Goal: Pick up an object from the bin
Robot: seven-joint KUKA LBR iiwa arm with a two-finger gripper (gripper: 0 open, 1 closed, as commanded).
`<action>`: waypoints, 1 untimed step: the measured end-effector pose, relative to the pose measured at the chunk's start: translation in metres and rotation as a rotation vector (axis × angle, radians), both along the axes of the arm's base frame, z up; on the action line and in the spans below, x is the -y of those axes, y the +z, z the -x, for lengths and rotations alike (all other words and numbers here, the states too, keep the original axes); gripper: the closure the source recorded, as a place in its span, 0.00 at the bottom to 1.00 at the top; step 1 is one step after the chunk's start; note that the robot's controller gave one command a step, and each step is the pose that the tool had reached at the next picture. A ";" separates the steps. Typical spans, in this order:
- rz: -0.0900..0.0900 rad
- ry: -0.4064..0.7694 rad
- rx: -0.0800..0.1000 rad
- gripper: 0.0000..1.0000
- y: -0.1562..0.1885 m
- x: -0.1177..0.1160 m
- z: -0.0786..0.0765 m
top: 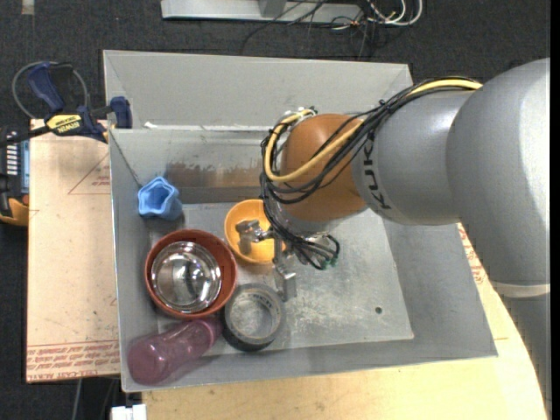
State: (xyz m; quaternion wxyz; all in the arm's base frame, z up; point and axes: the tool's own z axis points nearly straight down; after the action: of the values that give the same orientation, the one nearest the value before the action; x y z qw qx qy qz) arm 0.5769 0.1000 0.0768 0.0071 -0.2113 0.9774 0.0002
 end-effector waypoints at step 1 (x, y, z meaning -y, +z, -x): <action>-0.003 0.108 0.003 0.00 0.002 -0.002 -0.035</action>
Offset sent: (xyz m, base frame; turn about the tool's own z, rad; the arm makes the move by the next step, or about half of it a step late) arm 0.0463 0.0449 0.0000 -0.0492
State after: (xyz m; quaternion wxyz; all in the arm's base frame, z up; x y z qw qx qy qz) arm 0.6122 0.1021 0.0786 0.0088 -0.2637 0.9646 0.0015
